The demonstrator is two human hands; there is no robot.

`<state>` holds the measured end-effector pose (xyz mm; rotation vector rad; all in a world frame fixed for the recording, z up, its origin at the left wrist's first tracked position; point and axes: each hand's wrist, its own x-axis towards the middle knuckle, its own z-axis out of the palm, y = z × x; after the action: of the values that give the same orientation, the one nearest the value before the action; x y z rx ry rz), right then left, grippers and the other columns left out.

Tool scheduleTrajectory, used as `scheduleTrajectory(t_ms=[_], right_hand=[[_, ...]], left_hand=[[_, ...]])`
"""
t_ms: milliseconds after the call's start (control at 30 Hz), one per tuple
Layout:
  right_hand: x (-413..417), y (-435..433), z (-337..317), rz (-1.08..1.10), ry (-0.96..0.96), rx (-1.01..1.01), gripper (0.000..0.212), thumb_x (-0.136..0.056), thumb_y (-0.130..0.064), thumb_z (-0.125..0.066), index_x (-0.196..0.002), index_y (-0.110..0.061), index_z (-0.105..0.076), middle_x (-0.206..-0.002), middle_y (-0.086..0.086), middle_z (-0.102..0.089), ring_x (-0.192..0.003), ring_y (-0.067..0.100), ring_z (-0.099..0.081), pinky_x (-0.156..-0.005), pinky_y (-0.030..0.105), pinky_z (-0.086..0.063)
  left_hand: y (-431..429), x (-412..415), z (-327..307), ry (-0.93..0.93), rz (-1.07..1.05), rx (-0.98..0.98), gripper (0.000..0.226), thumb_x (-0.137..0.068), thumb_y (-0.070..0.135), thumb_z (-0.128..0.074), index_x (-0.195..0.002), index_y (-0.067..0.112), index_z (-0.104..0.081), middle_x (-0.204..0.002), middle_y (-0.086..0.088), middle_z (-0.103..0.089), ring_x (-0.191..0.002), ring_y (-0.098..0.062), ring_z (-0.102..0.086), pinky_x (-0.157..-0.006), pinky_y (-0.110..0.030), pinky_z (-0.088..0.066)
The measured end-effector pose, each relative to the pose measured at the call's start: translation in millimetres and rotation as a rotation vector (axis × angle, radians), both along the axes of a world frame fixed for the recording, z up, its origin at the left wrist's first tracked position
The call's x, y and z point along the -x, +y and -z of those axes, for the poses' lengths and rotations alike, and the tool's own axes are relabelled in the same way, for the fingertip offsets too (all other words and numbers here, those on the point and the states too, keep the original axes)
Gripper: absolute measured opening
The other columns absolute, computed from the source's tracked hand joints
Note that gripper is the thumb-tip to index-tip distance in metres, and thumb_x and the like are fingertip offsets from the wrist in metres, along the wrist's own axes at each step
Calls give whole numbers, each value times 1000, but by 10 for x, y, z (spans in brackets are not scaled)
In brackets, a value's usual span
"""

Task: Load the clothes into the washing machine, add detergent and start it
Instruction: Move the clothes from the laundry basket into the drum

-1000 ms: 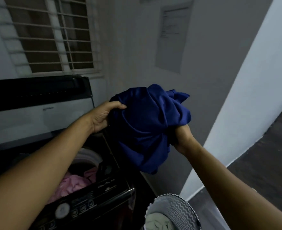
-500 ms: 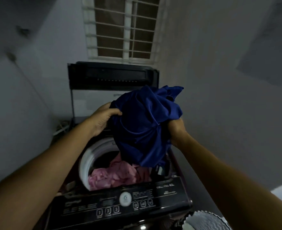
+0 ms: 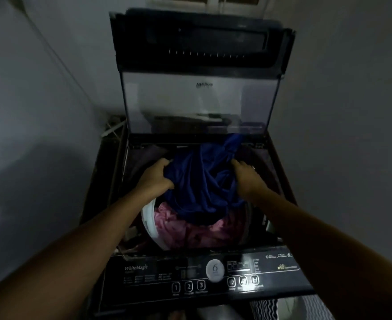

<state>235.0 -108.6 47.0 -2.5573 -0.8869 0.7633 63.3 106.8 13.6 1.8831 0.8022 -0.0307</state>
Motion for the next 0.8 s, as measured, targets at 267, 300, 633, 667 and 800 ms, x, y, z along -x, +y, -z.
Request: scheduleTrajectory(t_ms=[267, 300, 633, 667, 800], right_hand=[[-27, 96, 414, -166, -205, -72, 76, -76, -49, -67, -142, -17, -46, -139, 16, -52, -125, 38, -54, -101, 47, -50], [-18, 141, 476, -239, -212, -54, 85, -74, -54, -67, -148, -19, -42, -142, 16, -49, -128, 39, -52, -104, 47, -47], [183, 113, 1549, -457, 32, 622, 76, -101, -41, -55, -162, -28, -11, -164, 17, -14, -146, 48, -25, -114, 62, -33], [181, 89, 1647, -429, 55, 625, 73, -103, -41, -51, -162, -28, -11, -164, 19, -15, -146, 48, -26, -115, 61, -32], [161, 129, 1973, -336, 108, 624, 75, -103, -46, -48, -162, -25, -7, -165, 21, -12, -147, 49, -23, -117, 59, -30]], left_hand=[[-155, -218, 656, 186, 475, -277, 112, -72, 56, -81, -159, 32, -15, -162, -5, -22, -147, -29, -27, -118, -46, -32], [-186, -244, 721, 264, 578, -268, 119, -71, 61, -80, -160, 35, -5, -166, -3, -12, -151, -31, -19, -120, -50, -28], [-125, -362, 1406, 821, 736, -195, 126, -79, 65, -72, -157, 29, 20, -167, -11, 19, -155, -39, -2, -124, -54, -18], [-115, -384, 1449, 855, 732, -178, 122, -83, 64, -69, -157, 28, 21, -167, -11, 20, -155, -38, 0, -124, -54, -16], [-95, -533, 1644, 896, 719, -132, 104, -96, 58, -56, -158, 22, 19, -168, -12, 14, -156, -36, 1, -125, -49, -12]])
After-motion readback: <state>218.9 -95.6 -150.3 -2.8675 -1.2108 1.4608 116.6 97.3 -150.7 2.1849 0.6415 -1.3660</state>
